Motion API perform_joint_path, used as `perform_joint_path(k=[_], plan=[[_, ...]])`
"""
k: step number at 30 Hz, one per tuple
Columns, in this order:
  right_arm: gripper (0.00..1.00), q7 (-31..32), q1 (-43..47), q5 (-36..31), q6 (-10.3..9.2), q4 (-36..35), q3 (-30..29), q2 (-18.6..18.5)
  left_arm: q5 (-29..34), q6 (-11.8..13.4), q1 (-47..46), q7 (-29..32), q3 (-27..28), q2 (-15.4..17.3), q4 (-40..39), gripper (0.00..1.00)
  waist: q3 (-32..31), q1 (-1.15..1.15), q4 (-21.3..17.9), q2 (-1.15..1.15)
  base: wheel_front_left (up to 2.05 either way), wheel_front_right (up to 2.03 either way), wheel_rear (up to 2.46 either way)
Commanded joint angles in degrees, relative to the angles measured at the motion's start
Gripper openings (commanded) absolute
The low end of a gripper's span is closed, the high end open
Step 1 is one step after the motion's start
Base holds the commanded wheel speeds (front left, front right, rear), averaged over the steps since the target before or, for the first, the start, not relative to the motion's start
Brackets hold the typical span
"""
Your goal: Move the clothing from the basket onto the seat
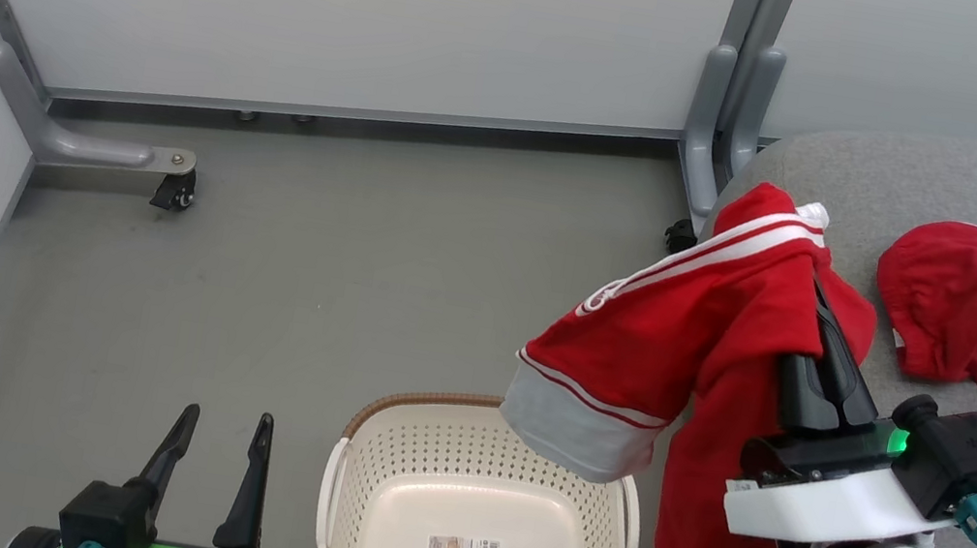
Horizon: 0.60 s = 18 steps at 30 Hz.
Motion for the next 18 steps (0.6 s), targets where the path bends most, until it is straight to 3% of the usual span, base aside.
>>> perform_joint_path(k=[1, 10, 18], plan=[[0.0, 0.0, 0.3, 0.1, -0.01, -0.2, 0.0, -0.3, -0.1, 0.2, 0.8, 0.0, 0.2, 0.1, -0.2, 1.0, 0.0, 0.0, 0.0, 0.0, 0.0, 0.0, 0.0], [0.0, 0.0, -0.3, -0.1, -0.01, 0.0, 0.0, -0.6, -2.1, -0.1, 0.4, 0.0, -0.6, 0.1, 0.1, 1.0, -0.2, 0.0, -0.8, 0.0, 0.0, 0.0, 0.0], [0.0, 0.0, -1.0, -0.8, -0.01, -0.9, -1.1, -1.4, -2.9, 0.3, 0.5, 0.0, -1.3, 0.1, -0.5, 1.0, 0.1, 0.0, -4.3, 0.0, 0.0, 0.0, 0.0]])
